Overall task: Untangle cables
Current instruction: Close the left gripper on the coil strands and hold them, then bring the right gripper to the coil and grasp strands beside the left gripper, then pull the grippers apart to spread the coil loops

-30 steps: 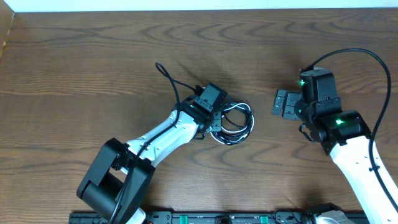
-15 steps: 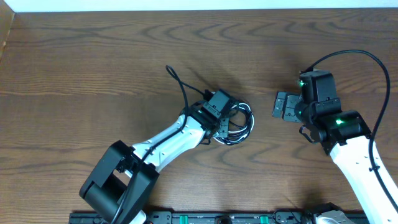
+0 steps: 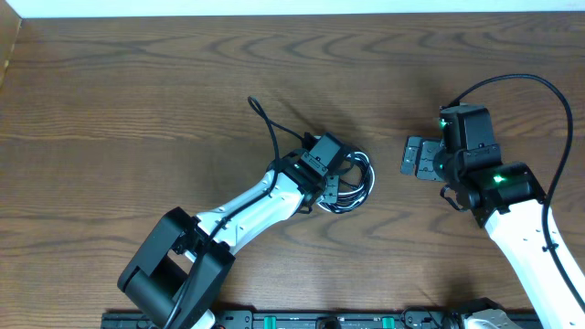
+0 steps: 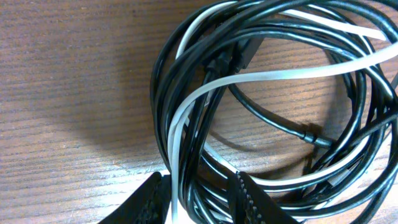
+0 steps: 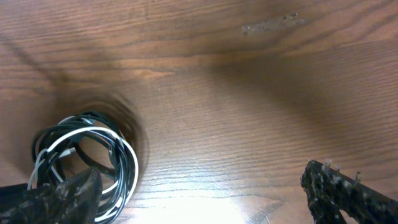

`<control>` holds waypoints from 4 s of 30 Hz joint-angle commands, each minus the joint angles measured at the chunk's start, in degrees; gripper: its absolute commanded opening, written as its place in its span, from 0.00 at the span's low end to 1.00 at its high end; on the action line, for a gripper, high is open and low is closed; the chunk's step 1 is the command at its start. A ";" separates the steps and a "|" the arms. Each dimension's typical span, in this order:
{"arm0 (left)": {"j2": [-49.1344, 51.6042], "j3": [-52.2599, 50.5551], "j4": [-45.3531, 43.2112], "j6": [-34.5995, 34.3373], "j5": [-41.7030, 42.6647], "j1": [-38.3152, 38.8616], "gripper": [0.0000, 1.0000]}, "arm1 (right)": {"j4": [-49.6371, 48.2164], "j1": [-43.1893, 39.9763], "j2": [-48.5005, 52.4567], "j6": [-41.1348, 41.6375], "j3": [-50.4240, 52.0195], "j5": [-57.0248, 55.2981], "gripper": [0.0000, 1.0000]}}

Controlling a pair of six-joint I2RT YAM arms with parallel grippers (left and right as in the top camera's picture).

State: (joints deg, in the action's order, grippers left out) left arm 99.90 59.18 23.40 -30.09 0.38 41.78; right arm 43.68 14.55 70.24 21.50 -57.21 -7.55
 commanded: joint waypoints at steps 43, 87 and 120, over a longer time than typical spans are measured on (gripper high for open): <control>-14.32 -0.57 3.50 7.72 -1.31 0.11 0.08 | 1.44 0.13 8.41 0.07 -0.79 0.74 0.62; -20.33 -0.28 -2.95 8.59 0.37 0.04 0.08 | -4.13 2.82 14.47 -22.21 -0.74 24.24 0.99; -39.08 -0.28 2.08 9.88 11.72 0.02 0.08 | -13.18 -2.56 19.47 -3.87 -0.74 -3.74 0.01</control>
State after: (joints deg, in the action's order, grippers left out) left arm 66.52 58.83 23.55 -21.21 16.34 41.85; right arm 29.78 14.96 89.36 15.44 -57.23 -8.88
